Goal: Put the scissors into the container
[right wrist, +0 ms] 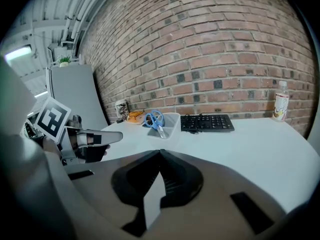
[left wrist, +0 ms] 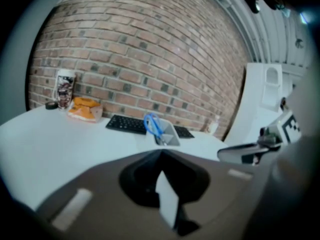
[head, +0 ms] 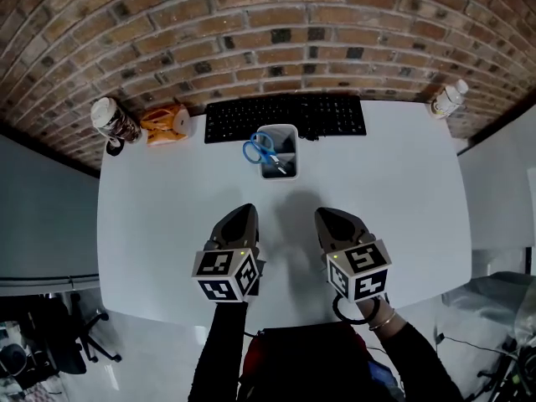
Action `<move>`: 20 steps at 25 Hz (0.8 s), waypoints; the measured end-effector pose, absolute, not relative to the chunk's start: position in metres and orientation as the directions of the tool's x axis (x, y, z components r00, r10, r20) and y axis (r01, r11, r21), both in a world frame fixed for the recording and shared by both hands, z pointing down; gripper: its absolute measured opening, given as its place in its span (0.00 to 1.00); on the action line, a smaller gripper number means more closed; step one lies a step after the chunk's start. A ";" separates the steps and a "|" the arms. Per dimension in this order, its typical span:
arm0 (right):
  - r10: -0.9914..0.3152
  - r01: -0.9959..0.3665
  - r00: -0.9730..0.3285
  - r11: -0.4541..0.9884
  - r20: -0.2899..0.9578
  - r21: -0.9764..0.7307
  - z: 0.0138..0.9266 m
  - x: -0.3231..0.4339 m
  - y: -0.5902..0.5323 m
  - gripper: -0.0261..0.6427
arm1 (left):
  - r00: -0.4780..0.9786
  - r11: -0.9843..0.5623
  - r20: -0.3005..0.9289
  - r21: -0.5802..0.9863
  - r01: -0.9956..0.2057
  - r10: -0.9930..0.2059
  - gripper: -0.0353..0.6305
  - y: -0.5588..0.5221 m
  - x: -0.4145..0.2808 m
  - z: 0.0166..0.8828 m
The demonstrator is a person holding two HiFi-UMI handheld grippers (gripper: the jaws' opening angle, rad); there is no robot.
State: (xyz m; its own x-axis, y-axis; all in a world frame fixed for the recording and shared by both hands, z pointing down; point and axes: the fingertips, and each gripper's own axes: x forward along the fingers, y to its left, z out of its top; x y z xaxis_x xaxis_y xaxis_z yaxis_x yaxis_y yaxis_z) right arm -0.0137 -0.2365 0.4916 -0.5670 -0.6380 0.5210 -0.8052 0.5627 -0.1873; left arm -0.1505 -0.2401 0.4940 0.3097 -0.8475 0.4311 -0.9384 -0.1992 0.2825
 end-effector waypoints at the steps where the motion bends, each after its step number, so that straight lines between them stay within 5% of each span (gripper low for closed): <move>1: -0.639 -0.804 -0.569 0.565 0.518 -0.185 0.490 -0.012 -0.234 0.05 | 0.305 -0.197 0.430 0.278 -0.940 -0.849 0.06 -0.236 -0.150 0.492; 20: -0.655 -0.773 -0.614 0.612 0.439 -0.168 0.445 0.021 -0.175 0.05 | 0.254 -0.168 0.400 0.239 -0.956 -0.881 0.06 -0.153 -0.131 0.452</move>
